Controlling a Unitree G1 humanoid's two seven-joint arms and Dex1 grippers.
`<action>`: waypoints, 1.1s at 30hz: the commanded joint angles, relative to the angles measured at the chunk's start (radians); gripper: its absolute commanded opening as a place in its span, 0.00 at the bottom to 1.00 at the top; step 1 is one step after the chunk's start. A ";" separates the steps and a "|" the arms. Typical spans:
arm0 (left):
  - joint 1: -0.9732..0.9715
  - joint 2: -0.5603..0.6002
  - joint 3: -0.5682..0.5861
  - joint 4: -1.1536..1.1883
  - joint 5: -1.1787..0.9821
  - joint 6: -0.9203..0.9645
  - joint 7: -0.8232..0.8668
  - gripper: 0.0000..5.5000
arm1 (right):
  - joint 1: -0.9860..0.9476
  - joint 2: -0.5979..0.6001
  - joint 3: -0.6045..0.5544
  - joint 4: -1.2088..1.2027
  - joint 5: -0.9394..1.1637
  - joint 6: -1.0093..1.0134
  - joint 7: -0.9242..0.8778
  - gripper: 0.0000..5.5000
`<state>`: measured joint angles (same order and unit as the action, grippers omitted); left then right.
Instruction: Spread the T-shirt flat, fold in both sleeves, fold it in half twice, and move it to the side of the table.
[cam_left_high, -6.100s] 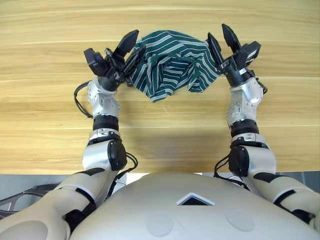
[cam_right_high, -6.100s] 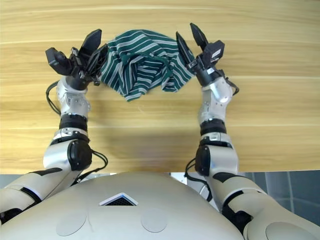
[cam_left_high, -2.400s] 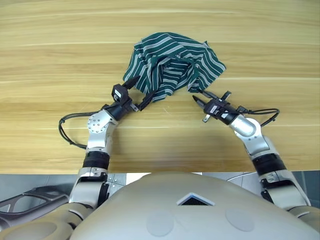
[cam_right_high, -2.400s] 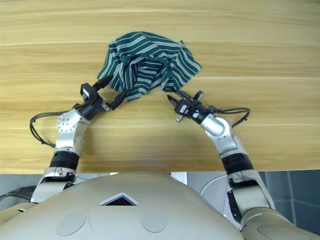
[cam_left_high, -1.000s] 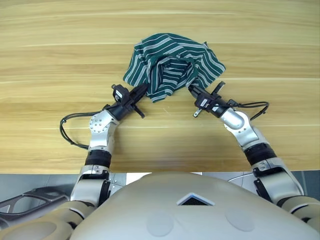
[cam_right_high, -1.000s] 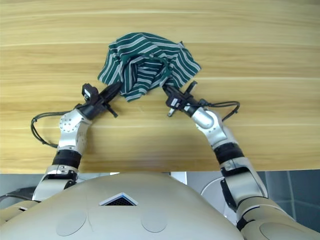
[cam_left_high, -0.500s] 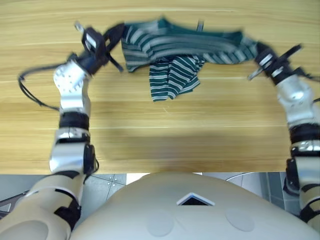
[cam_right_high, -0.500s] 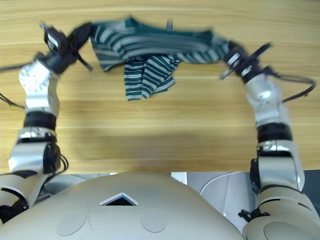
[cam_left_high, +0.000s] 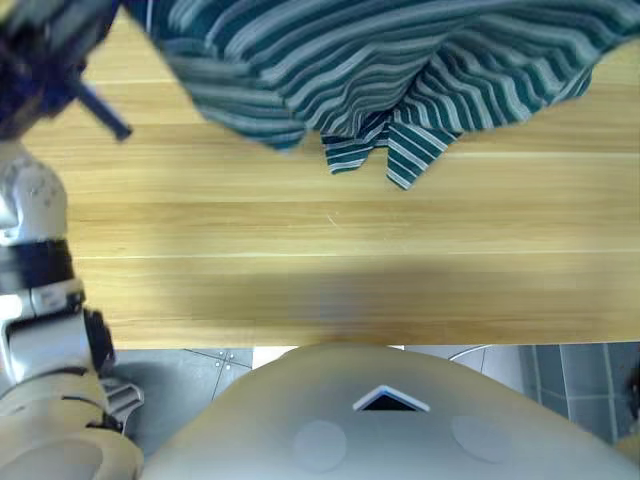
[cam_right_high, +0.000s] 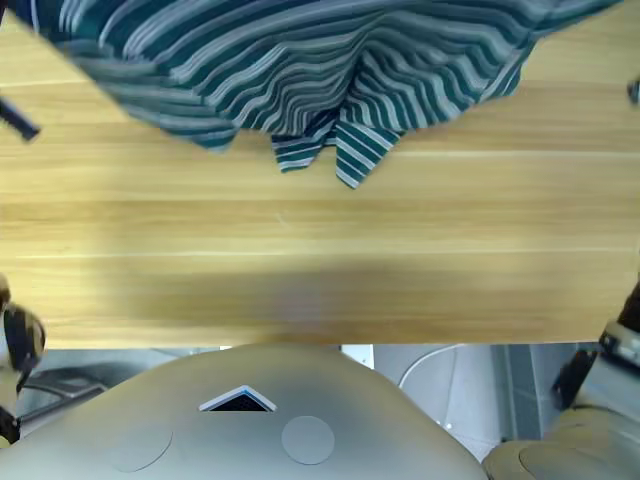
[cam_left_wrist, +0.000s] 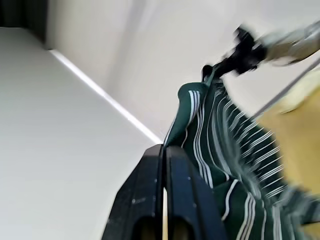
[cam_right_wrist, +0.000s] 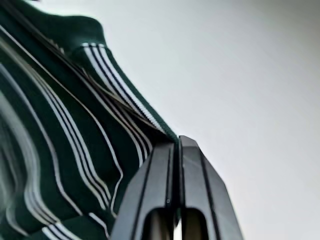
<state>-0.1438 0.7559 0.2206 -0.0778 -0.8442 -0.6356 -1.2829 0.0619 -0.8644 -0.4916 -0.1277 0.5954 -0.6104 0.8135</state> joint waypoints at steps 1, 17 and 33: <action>0.272 0.064 0.245 -0.258 -0.339 0.172 -0.316 0.01 | 0.315 0.066 -0.178 -0.221 0.368 -0.091 0.493 0.00; -1.223 -0.001 -0.022 1.067 0.810 -0.075 0.936 0.01 | -1.124 0.058 0.240 0.805 -0.829 0.094 -0.712 0.00; -0.050 -0.030 -0.156 0.542 0.256 -0.107 -0.182 0.01 | -0.001 -0.043 0.314 0.133 -0.428 -0.150 -0.065 0.00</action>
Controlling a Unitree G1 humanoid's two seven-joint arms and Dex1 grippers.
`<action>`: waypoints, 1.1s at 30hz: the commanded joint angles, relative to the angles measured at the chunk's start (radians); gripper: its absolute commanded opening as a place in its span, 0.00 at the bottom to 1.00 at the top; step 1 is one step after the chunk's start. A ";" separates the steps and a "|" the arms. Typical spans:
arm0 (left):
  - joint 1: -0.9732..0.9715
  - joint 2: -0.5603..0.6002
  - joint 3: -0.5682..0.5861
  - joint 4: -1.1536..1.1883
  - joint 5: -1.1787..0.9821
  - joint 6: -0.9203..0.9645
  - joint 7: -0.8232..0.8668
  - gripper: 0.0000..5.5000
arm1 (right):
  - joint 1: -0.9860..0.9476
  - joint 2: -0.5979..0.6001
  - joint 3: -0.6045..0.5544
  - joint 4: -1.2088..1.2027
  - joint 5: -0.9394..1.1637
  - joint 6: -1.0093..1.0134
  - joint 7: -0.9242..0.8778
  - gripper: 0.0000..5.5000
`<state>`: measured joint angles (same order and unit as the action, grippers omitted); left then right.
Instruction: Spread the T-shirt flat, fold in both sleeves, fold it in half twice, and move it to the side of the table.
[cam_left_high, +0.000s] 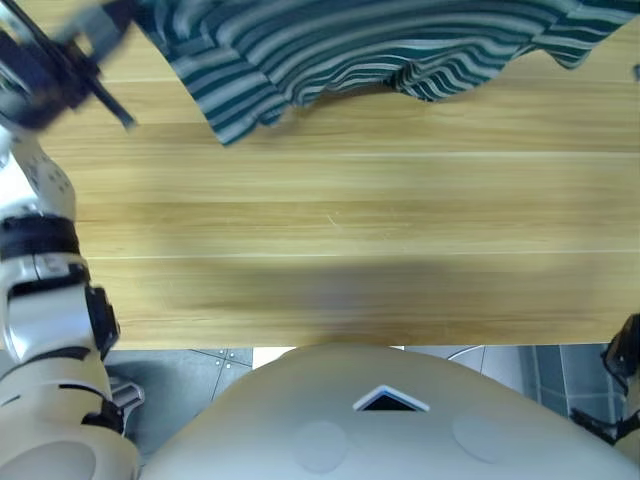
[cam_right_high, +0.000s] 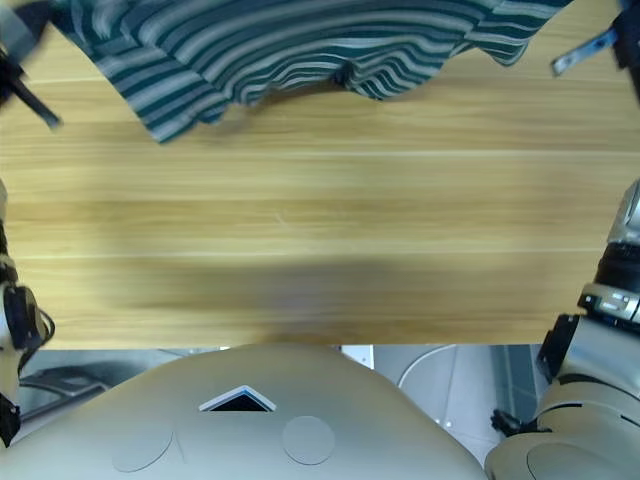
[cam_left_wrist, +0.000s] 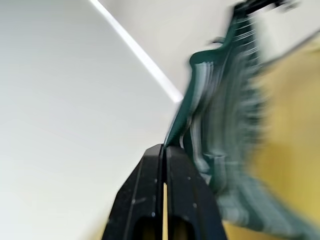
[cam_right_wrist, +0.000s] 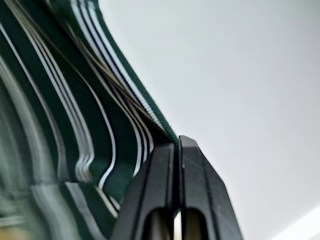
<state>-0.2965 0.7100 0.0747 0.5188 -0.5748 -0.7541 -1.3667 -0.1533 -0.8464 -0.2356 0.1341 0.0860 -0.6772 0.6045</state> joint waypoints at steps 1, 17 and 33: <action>0.142 0.019 0.005 -0.109 -0.048 0.025 -0.121 0.01 | 0.291 -0.081 0.058 -0.177 0.142 -0.122 0.192 0.00; 0.649 0.094 0.410 -0.931 -0.690 0.235 -0.247 0.01 | 0.699 -0.021 -0.434 -0.498 1.131 -0.132 0.851 0.00; -0.170 0.047 0.107 -0.415 -0.062 0.415 -0.119 0.01 | -0.102 0.043 -0.092 -0.144 0.251 0.254 0.428 0.00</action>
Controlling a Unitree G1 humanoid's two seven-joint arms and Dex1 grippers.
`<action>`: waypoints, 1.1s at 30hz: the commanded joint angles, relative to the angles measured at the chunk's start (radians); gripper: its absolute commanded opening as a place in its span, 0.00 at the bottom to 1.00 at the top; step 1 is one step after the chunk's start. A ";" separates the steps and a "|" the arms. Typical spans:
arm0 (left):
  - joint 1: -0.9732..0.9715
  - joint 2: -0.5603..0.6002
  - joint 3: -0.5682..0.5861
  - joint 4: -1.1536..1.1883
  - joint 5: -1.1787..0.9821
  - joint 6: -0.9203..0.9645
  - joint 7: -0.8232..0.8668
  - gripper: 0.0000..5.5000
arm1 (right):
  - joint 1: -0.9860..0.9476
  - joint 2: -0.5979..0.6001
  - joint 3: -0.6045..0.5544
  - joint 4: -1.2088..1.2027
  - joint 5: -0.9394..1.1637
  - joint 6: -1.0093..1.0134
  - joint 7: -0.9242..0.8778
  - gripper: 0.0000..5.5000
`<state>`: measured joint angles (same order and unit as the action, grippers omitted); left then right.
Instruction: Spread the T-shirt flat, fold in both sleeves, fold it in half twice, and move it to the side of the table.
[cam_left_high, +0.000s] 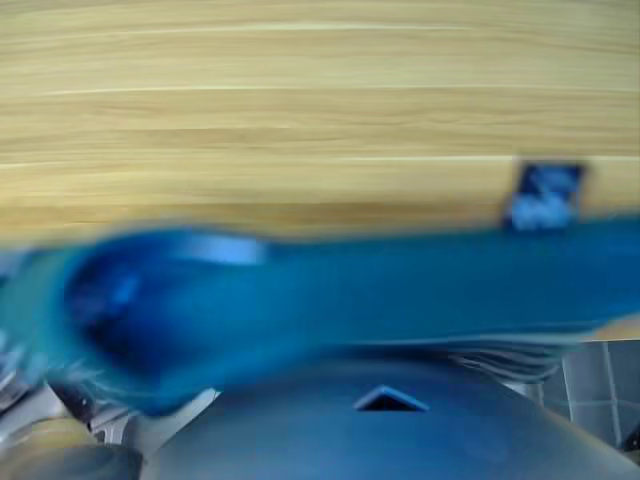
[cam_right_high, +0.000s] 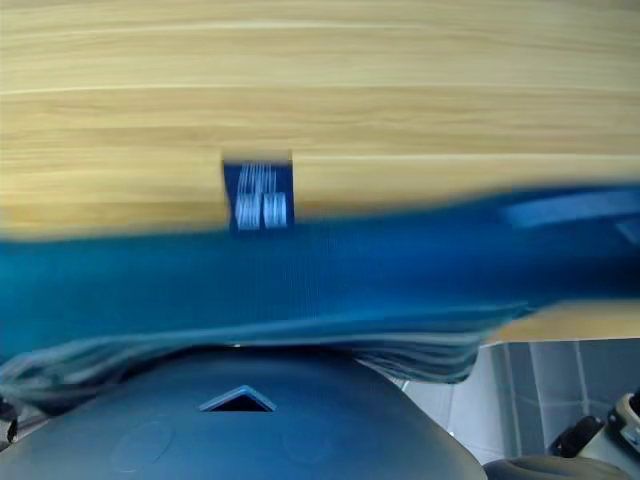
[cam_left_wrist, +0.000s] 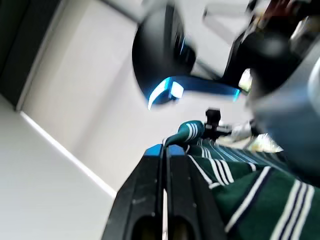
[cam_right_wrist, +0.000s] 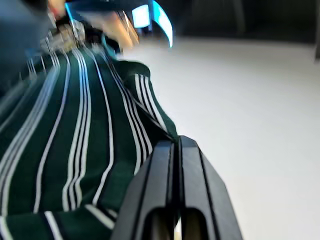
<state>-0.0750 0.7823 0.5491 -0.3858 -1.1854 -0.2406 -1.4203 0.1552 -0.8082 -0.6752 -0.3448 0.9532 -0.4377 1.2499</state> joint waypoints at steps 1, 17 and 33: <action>-0.537 -0.031 -0.441 0.658 0.626 -0.078 -0.106 0.01 | -0.577 -0.010 0.441 0.497 -0.812 0.004 -0.301 0.00; -0.932 0.019 -0.490 1.429 1.366 -0.761 1.134 0.01 | -0.937 -0.021 0.568 1.019 -1.449 -0.128 -1.508 0.00; -0.007 0.033 -0.790 0.937 0.866 -0.733 0.362 0.01 | 0.000 -0.287 0.924 0.463 -0.900 -0.471 -0.708 0.00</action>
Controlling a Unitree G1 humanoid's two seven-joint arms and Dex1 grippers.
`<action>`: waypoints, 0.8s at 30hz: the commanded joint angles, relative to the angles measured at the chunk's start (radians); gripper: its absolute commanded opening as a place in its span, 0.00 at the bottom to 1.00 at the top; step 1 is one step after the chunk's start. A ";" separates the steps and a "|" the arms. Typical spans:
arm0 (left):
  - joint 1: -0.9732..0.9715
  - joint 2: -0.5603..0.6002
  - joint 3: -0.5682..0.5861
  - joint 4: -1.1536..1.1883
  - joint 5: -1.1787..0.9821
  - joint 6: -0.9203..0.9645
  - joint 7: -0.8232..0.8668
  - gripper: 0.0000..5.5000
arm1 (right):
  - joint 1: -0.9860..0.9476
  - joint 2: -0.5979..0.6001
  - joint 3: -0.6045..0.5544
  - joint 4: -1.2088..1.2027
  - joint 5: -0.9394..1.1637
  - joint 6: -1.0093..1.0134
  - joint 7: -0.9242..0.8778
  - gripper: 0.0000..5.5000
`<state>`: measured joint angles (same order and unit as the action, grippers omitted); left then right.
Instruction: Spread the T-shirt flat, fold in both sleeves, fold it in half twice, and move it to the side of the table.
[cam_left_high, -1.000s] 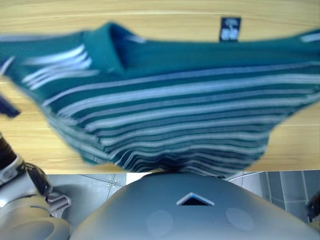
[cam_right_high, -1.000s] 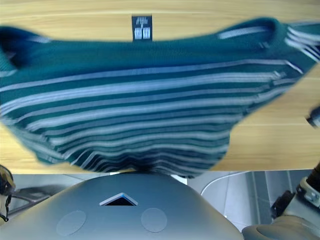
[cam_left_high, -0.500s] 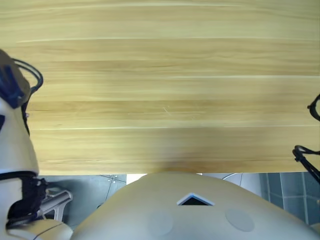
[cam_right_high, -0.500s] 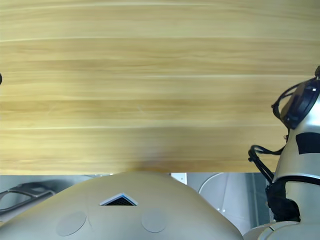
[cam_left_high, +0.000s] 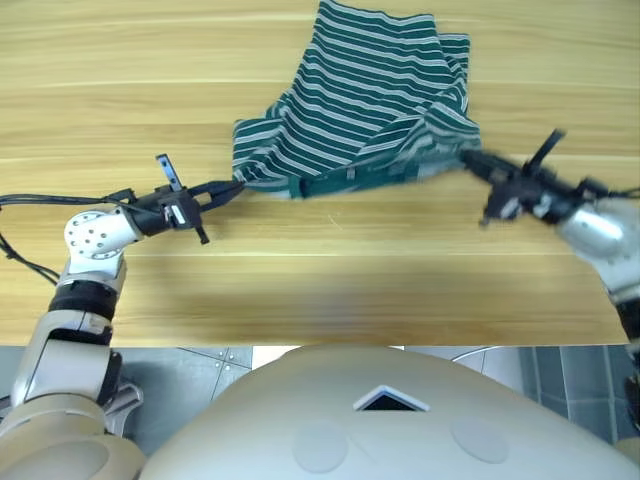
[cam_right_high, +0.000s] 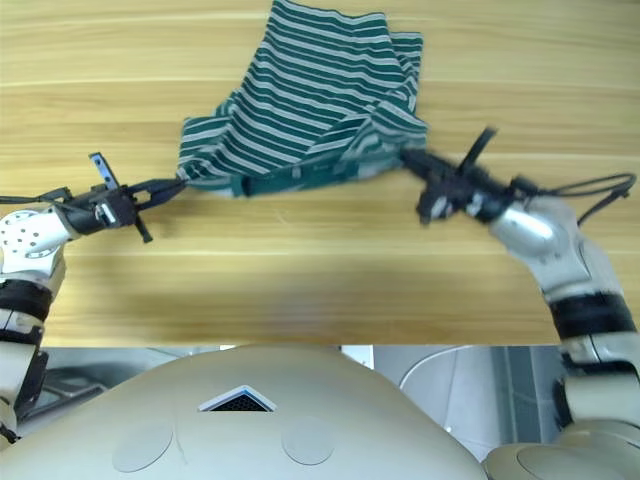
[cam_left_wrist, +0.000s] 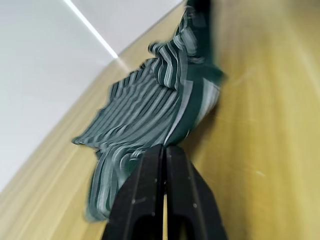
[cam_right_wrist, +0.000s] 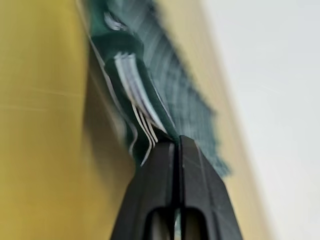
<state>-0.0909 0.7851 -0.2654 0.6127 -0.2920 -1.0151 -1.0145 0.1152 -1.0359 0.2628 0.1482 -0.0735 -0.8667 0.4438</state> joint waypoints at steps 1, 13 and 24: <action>0.013 0.033 0.030 -0.074 -0.026 0.050 -0.051 0.01 | 0.046 -0.064 -0.017 -0.027 0.145 -0.043 0.122 0.00; 0.210 0.121 -0.017 -0.341 0.094 0.127 -0.127 0.01 | 0.167 -0.082 -0.043 0.007 0.112 -0.024 0.287 0.00; 0.341 0.144 -0.066 -0.479 0.186 0.195 -0.128 0.30 | 0.270 -0.076 -0.009 -0.026 0.064 0.097 0.412 0.20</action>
<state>0.2470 0.9172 -0.3302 0.1439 -0.1210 -0.8356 -1.1457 0.3567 -1.1105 0.2470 0.1179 0.0177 -0.7969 0.8296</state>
